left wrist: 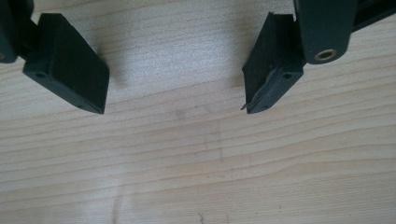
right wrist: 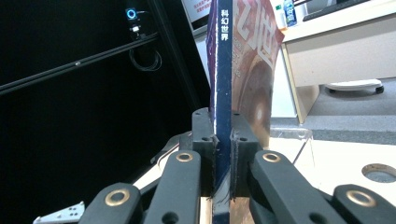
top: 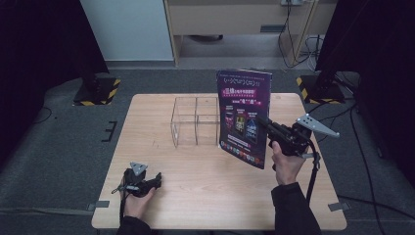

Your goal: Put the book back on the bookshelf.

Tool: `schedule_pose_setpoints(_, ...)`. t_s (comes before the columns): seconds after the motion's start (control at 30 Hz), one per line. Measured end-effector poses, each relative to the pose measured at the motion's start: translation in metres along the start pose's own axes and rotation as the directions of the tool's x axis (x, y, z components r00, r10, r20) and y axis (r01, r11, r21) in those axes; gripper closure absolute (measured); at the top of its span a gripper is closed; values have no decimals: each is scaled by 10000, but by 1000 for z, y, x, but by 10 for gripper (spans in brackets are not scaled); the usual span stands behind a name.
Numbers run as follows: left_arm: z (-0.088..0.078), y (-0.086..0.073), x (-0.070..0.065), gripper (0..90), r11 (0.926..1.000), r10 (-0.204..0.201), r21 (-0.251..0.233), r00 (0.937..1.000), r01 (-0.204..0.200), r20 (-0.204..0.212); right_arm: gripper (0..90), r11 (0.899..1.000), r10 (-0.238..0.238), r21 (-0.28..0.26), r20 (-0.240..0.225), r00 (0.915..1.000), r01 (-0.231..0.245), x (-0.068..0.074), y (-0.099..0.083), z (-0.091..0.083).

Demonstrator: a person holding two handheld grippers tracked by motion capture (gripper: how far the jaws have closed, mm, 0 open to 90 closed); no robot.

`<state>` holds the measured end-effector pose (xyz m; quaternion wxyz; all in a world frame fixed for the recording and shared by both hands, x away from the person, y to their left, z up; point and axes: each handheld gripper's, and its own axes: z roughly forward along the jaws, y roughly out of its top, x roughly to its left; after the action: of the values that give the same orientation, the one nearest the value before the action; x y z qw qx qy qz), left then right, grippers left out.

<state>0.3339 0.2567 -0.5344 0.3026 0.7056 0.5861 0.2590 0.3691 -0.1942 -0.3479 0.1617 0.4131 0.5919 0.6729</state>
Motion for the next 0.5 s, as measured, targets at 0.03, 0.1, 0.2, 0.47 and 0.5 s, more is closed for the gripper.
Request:
schedule_pose_setpoints(0.03, 0, 0, 0, 210, 10000, -6, 6, 10000, 6, -2, 845, 10000, -9, -16, 28, 10000, 9, 0, 0, 2)
schedule_pose_setpoints(0.1, 1, 0, 1, 199, 10000, 4, 26, 10000, -4, 24, 845, 10000, -67, -40, 131, 9999, 68, 0, 0, 6)
schedule_pose_setpoints(0.2, 1, 1, 0, 168, 10000, 45, 66, 10000, -45, 62, 845, 9997, -229, -76, 279, 9993, 231, -1, 1, 13)
schedule_pose_setpoints(0.47, 3, 1, 1, 129, 9999, 19, 137, 10000, -20, 65, 844, 9990, -360, -252, 688, 9970, 378, -5, 6, 25)
schedule_pose_setpoints(0.5, 3, 2, 1, 129, 9999, 18, 142, 10000, -19, 63, 844, 9988, -377, -289, 759, 9964, 399, -6, 7, 26)
